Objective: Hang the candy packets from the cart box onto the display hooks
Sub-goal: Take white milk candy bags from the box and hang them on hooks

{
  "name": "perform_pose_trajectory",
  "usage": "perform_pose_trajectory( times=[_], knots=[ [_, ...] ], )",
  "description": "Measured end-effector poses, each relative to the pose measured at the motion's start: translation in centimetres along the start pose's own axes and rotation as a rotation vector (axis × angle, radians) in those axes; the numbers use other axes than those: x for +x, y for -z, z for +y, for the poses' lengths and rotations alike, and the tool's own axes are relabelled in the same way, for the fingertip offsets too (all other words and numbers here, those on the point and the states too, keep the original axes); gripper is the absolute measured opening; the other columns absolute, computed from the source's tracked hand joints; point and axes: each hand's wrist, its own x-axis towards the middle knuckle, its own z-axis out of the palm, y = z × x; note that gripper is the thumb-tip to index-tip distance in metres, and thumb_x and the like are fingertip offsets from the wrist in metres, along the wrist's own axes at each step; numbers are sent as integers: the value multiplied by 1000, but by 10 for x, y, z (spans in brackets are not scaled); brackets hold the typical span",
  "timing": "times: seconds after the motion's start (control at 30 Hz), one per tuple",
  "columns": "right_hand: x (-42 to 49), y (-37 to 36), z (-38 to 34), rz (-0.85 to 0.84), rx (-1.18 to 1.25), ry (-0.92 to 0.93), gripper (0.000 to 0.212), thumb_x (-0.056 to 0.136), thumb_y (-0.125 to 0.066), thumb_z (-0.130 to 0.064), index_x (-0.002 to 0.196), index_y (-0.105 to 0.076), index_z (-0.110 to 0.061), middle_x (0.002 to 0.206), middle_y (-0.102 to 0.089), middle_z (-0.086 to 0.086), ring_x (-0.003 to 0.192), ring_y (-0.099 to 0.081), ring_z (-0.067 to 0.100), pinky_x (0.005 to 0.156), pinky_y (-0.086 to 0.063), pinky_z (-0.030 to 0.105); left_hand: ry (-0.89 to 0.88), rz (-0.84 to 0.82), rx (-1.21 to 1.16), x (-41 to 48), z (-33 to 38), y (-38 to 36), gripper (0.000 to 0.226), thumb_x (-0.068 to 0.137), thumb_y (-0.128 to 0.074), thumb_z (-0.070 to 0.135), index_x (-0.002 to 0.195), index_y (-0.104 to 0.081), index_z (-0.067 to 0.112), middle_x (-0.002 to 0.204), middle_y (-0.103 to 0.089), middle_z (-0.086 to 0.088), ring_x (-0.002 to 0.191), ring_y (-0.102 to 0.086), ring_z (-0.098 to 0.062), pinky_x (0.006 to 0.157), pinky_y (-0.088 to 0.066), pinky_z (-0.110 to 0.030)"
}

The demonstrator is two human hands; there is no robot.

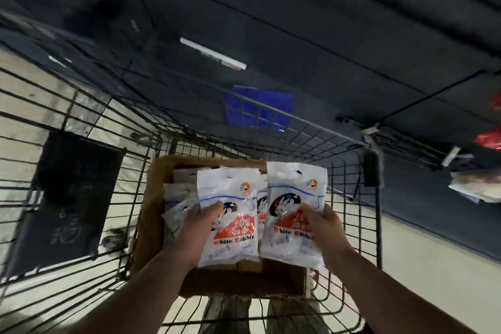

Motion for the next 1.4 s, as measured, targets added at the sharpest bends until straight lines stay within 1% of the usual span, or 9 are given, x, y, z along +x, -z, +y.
perform_pose_trajectory(
  times=[0.1, 0.23, 0.3, 0.53, 0.73, 0.9, 1.07, 1.2, 1.4],
  knots=[
    [-25, 17, -12, 15, 34, 41, 19, 95, -56, -24, 102, -58, -6, 90, -71, 13, 81, -70, 24, 64, -54, 32, -17, 22, -24, -22, 23, -7, 17, 95, -58, 29, 107, -65, 20, 96, -74, -12, 87, -71, -35, 83, -56, -53],
    [-55, 40, -21, 97, 103, 84, 19, 92, -60, -27, 98, -59, -9, 95, -71, 19, 89, -69, 35, 82, -55, 55, -86, -30, 10, -48, 48, -21, 13, 93, -60, 28, 100, -68, 20, 83, -76, -9, 81, -72, -32, 81, -57, -52],
    [-68, 54, -23, 128, 133, 113, 18, 92, -60, -27, 98, -60, -10, 93, -71, 20, 89, -69, 36, 84, -54, 58, -119, -61, 42, -60, 58, -33, 15, 93, -60, 29, 100, -68, 19, 86, -76, -10, 81, -72, -31, 78, -57, -45],
    [-114, 115, -17, 241, 278, 217, 21, 93, -58, -25, 102, -60, -6, 93, -72, 22, 88, -69, 39, 85, -54, 57, -220, -195, 174, -94, 68, -82, 22, 92, -62, 35, 102, -70, 17, 94, -76, -12, 87, -72, -32, 91, -52, -55],
    [-159, 179, 15, 367, 440, 277, 16, 94, -57, -17, 103, -62, -5, 92, -72, 23, 90, -68, 42, 85, -53, 58, -277, -339, 209, -144, 57, -137, 17, 93, -61, 26, 104, -67, 14, 85, -76, -13, 82, -73, -34, 84, -55, -52],
    [-192, 238, 51, 417, 517, 337, 19, 95, -54, -16, 107, -62, -3, 90, -73, 22, 87, -70, 41, 80, -56, 52, -347, -412, 220, -188, 32, -194, 13, 94, -60, 20, 100, -66, 11, 72, -75, -10, 68, -71, -29, 62, -54, -35],
    [-220, 298, 94, 446, 555, 379, 19, 95, -54, -16, 106, -63, -3, 88, -74, 20, 84, -70, 39, 79, -57, 51, -356, -453, 266, -237, -3, -250, 17, 93, -62, 23, 102, -67, 10, 83, -76, -16, 80, -72, -37, 71, -57, -44],
    [-243, 348, 129, 434, 581, 393, 20, 95, -54, -21, 105, -61, -6, 81, -72, 14, 76, -69, 33, 74, -54, 43, -413, -489, 305, -277, -43, -291, 16, 93, -62, 20, 101, -67, 7, 82, -75, -17, 75, -72, -35, 63, -56, -38],
    [-274, 422, 179, 449, 586, 415, 19, 94, -55, -22, 104, -62, -8, 76, -71, 13, 70, -67, 27, 65, -53, 37, -427, -514, 311, -329, -105, -350, 13, 93, -62, 18, 99, -67, 7, 79, -75, -18, 73, -71, -36, 64, -57, -43]
  ],
)
